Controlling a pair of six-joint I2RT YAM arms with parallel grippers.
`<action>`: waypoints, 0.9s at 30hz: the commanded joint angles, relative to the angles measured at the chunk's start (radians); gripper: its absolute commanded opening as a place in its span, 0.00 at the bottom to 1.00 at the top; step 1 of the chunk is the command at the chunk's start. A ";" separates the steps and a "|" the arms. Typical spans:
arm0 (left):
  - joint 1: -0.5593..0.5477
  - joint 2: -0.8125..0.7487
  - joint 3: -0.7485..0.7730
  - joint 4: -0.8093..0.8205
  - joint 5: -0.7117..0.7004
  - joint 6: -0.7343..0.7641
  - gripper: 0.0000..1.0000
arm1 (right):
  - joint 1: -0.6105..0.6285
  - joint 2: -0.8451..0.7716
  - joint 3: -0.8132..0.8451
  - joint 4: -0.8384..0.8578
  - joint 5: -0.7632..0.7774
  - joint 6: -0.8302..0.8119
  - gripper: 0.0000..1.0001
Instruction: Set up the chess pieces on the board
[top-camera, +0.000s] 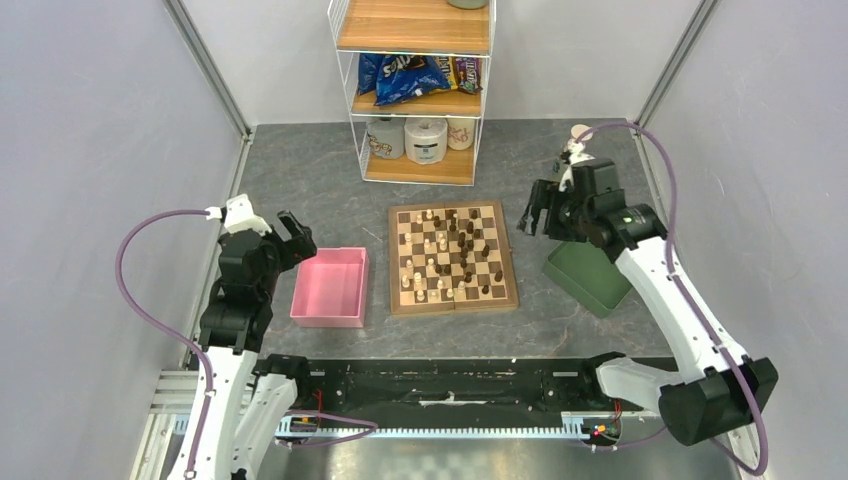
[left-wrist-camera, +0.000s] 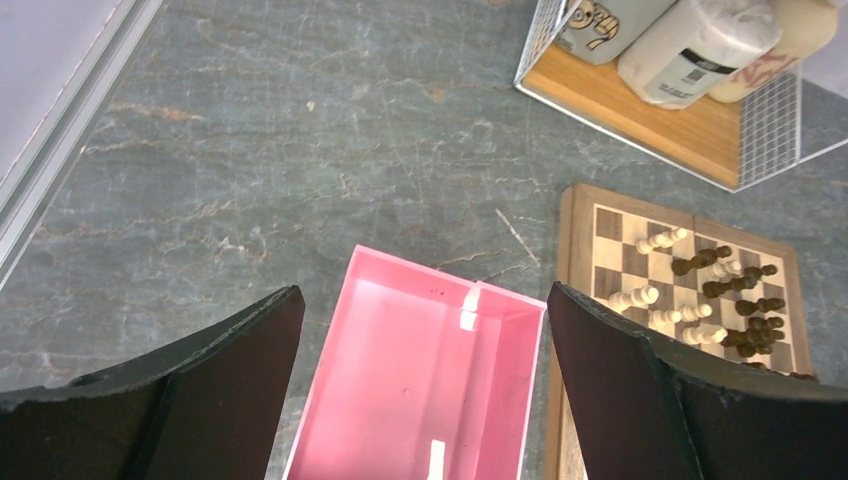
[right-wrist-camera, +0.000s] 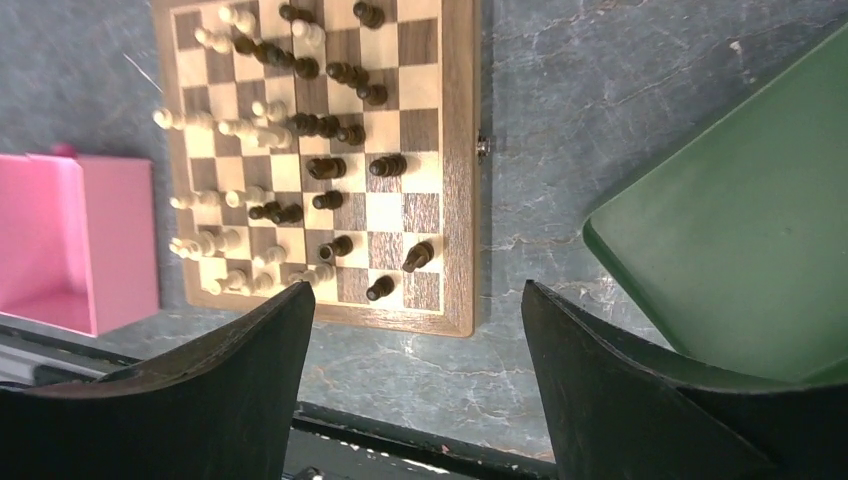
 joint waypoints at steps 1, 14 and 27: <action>-0.004 -0.003 0.009 -0.049 -0.066 -0.040 1.00 | 0.110 0.060 0.036 -0.017 0.187 -0.008 0.83; -0.002 0.012 0.009 -0.060 -0.064 -0.048 1.00 | 0.253 0.268 -0.049 0.050 0.195 0.079 0.62; -0.001 0.052 0.015 -0.063 -0.037 -0.053 1.00 | 0.285 0.367 -0.003 0.106 0.231 0.092 0.67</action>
